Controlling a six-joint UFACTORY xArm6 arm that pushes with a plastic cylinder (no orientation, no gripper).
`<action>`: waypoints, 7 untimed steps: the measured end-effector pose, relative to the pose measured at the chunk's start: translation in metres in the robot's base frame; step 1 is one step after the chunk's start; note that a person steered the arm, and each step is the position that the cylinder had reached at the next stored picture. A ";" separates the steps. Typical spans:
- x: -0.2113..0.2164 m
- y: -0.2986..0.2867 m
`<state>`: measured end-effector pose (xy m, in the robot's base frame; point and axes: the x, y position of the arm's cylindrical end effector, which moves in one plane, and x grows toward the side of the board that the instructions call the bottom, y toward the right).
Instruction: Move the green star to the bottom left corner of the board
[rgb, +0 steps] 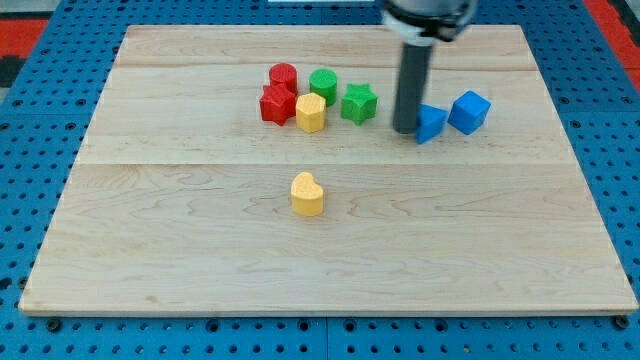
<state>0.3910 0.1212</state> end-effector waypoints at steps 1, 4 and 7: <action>0.011 0.019; 0.017 -0.086; 0.066 -0.005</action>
<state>0.4571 0.1163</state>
